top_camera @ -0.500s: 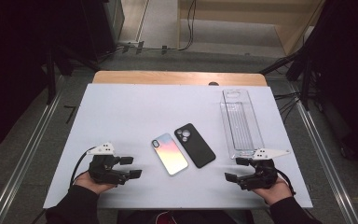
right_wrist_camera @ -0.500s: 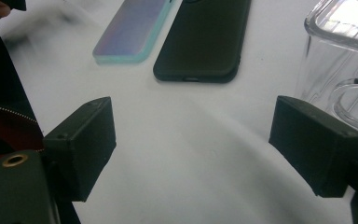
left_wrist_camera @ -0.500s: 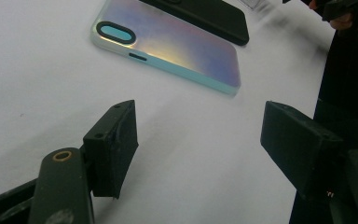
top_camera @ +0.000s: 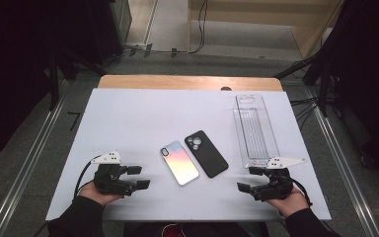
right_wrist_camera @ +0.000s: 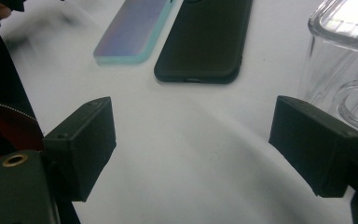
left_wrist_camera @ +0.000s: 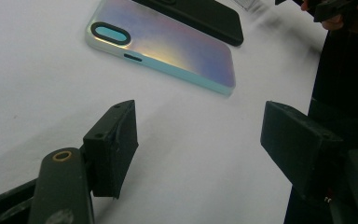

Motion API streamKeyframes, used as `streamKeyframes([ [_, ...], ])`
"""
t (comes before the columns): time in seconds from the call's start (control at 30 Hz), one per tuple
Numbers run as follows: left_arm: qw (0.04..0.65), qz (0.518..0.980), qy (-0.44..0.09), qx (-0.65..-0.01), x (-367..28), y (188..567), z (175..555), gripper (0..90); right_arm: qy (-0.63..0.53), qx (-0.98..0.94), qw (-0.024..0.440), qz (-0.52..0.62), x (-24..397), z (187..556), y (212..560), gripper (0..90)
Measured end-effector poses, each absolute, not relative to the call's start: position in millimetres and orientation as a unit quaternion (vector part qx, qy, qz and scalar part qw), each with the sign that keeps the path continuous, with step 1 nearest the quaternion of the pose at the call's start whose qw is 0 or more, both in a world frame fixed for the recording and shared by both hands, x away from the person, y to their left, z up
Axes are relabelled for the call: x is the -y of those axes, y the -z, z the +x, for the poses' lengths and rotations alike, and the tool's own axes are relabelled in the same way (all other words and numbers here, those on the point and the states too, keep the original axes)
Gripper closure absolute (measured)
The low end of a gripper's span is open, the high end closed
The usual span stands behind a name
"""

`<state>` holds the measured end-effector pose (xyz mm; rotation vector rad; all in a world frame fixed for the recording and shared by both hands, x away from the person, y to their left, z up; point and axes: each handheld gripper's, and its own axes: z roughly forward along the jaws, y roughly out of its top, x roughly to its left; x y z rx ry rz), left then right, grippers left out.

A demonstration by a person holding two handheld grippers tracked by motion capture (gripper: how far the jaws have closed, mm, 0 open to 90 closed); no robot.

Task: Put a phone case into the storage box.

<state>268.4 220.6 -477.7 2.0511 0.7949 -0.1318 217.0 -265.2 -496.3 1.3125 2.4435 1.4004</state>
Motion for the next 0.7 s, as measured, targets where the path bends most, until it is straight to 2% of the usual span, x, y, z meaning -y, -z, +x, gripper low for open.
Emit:
streamKeyframes([
  [0.7,0.448,0.830,0.055,-0.328,-220.5,478.3,269.1,27.9,-0.452,-0.786,0.010,0.423,264.6,218.7,498.0,12.8],
])
